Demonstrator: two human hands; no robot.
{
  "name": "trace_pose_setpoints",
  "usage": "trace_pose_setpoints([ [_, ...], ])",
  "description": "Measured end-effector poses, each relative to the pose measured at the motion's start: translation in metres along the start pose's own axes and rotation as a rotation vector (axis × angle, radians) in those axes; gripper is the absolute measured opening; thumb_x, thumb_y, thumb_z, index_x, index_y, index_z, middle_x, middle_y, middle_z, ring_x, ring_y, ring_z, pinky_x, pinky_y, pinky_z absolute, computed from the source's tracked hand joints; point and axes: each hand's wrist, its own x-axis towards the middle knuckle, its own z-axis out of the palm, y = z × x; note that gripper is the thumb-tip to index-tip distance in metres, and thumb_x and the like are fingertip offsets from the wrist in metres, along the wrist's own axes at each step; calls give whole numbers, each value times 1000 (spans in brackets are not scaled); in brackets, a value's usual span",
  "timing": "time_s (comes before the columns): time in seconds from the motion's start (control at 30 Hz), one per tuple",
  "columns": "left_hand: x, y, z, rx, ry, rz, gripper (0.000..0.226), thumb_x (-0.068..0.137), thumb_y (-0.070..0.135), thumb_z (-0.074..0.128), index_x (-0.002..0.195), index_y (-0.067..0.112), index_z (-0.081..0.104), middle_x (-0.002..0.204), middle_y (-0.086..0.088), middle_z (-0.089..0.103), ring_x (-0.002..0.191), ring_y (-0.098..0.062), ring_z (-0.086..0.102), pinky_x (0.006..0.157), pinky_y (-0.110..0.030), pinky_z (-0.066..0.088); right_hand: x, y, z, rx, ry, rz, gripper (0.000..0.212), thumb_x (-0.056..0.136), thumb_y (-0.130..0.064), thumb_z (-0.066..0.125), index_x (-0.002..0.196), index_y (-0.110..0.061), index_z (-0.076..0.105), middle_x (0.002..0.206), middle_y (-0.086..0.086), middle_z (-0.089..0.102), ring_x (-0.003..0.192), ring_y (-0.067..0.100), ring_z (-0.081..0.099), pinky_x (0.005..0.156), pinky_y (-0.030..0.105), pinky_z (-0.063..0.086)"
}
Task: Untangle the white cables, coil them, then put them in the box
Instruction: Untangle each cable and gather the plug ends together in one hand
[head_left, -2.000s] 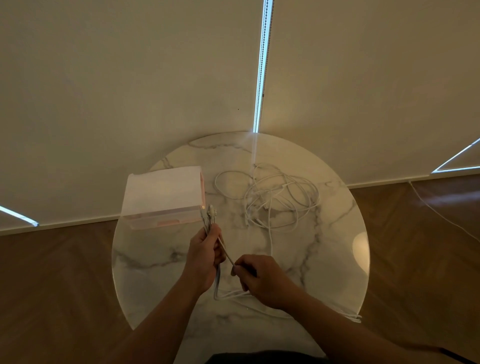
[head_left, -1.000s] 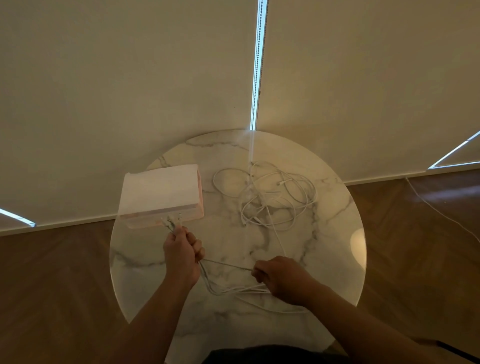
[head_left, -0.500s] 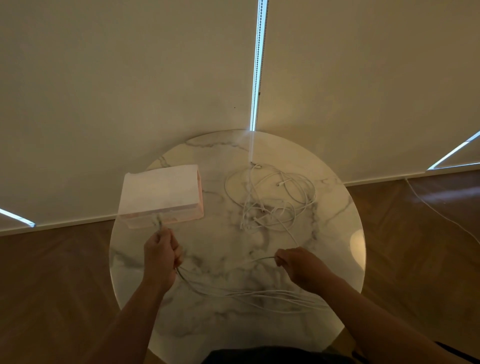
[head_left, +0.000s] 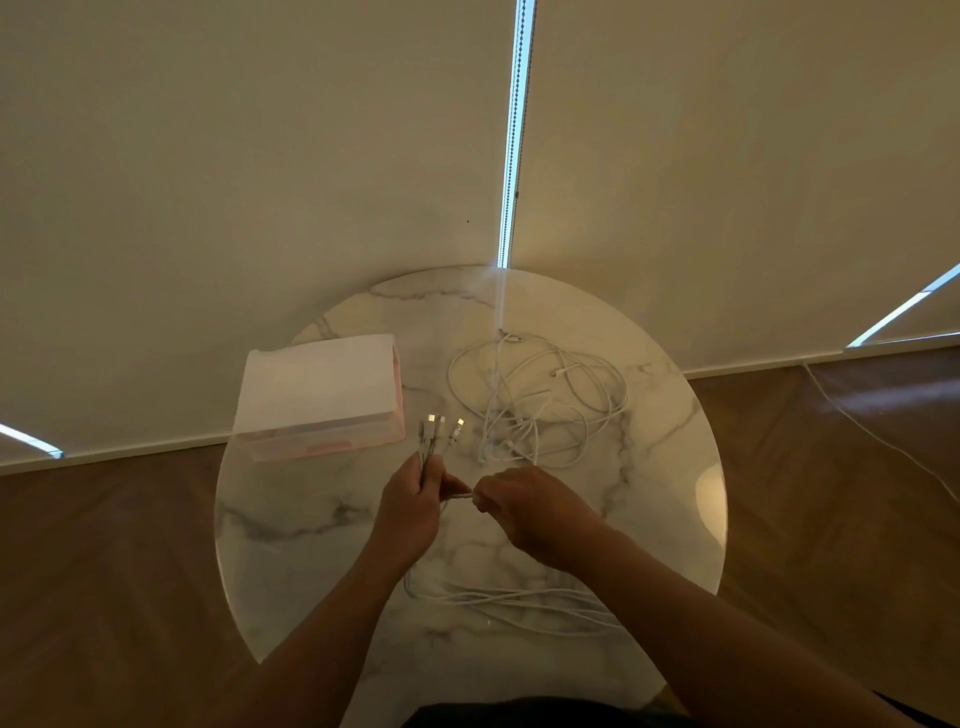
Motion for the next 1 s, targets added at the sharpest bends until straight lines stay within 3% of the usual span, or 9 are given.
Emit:
trace_pose_setpoints([
  [0.1,0,-2,4,45,-6,35,33,104,26,41,78,8,53,55,-2,59,49,-18,57,57,-38,48,3,1,2,-13,48,3,21,100,-24,46,96,-13,63,84,6,66,75,23,57,68,34,43],
  [0.27,2,-15,0,119,-7,34,32,100,36,43,73,20,51,56,8,49,51,-15,46,56,-42,42,-4,26,7,-134,156,5,9,87,-26,68,87,-17,70,95,3,63,94,21,56,84,34,48],
  [0.37,0,-17,-3,118,-37,7,34,91,48,41,72,21,51,54,9,48,51,-15,44,57,-41,40,-11,30,10,-115,301,161,10,79,-28,75,85,-20,71,92,2,50,86,18,47,68,27,42],
  [0.47,-1,-15,-2,116,-74,-5,32,95,41,44,70,23,51,50,10,47,49,-13,43,57,-39,39,-7,21,13,304,260,521,12,80,-27,77,88,-18,74,79,-2,57,71,12,52,64,23,42],
  [0.57,-3,-16,-3,131,-103,-20,32,98,37,44,70,22,51,49,10,46,48,-12,42,57,-38,38,3,12,-2,1476,296,798,7,86,1,62,91,1,68,83,14,70,83,28,66,80,35,56],
  [0.63,-6,-17,-3,107,-123,-34,32,98,35,44,71,19,51,48,8,45,45,-12,41,55,-35,37,14,15,-15,2008,490,880,11,88,8,48,90,7,59,83,22,66,80,33,67,74,40,60],
  [0.8,-13,-14,-5,94,-138,-16,32,102,24,44,73,12,51,47,4,43,41,-13,41,50,-29,36,33,44,-19,1860,543,1222,13,94,-2,48,82,1,52,61,12,54,41,18,54,43,25,51],
  [0.87,-14,-15,-6,73,-146,-23,32,102,24,45,73,12,50,46,5,42,41,-14,39,48,-28,34,34,47,-22,1804,405,1184,13,96,-4,47,87,-2,56,55,6,50,37,13,48,41,21,45],
  [1.0,-15,-12,-5,-34,-164,-56,31,103,19,42,74,10,46,47,7,36,43,-13,32,44,-26,30,45,38,-53,1847,495,658,17,99,-4,45,104,-5,61,67,5,57,56,16,56,55,30,53],
])
